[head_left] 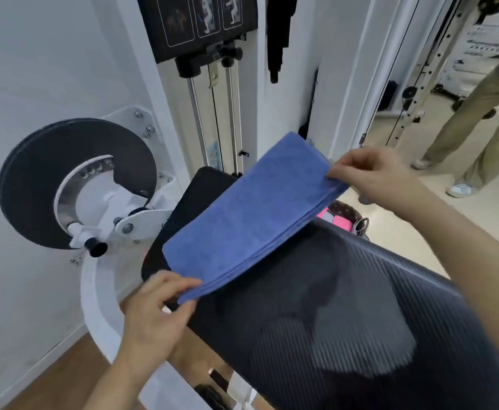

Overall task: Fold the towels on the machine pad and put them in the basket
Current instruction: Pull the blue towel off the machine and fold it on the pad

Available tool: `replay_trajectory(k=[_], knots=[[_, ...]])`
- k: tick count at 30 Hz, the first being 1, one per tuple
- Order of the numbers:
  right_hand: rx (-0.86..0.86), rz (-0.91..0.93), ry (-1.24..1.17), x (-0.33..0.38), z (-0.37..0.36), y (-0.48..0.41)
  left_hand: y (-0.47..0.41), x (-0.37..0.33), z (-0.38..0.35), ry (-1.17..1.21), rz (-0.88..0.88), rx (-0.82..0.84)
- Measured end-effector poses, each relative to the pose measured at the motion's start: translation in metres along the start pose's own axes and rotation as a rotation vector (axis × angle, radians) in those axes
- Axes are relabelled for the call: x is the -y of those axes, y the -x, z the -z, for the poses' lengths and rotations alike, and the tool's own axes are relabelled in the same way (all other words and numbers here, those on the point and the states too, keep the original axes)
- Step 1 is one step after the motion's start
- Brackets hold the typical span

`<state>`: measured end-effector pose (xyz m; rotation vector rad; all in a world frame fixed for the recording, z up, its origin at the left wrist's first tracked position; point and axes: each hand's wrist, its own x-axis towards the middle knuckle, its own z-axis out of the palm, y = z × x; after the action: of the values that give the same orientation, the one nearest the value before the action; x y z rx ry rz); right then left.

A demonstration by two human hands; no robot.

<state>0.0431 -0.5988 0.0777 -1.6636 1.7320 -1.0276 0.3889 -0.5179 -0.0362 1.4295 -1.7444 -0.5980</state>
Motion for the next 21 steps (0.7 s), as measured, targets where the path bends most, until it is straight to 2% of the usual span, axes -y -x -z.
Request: replay_trajectory(k=[3,6,8,10,14,17,19,21], knots=[[0.112,-0.019,0.306,-0.043,-0.026,0.017,0.048,0.033,-0.045,-0.131,-0.047,0.215],[0.151,-0.019,0.33,-0.059,-0.027,0.03,0.074,0.044,-0.068,-0.189,-0.081,0.344],[0.159,0.0,0.334,-0.057,-0.025,0.033,0.083,0.047,-0.076,-0.238,-0.166,0.383],[0.168,0.02,0.35,-0.054,-0.024,0.035,0.091,0.046,-0.085,-0.316,-0.28,0.405],[0.184,0.036,0.396,-0.049,-0.026,0.037,0.108,0.033,-0.102,-0.324,-0.356,0.437],[0.178,0.053,0.604,-0.047,-0.031,0.039,0.118,0.023,-0.115,-0.334,-0.348,0.437],[0.053,0.18,0.829,-0.043,-0.04,0.045,0.119,0.016,-0.115,-0.349,-0.343,0.448],[-0.053,0.336,0.856,-0.037,-0.064,0.057,0.115,0.013,-0.111,-0.324,-0.347,0.389]])
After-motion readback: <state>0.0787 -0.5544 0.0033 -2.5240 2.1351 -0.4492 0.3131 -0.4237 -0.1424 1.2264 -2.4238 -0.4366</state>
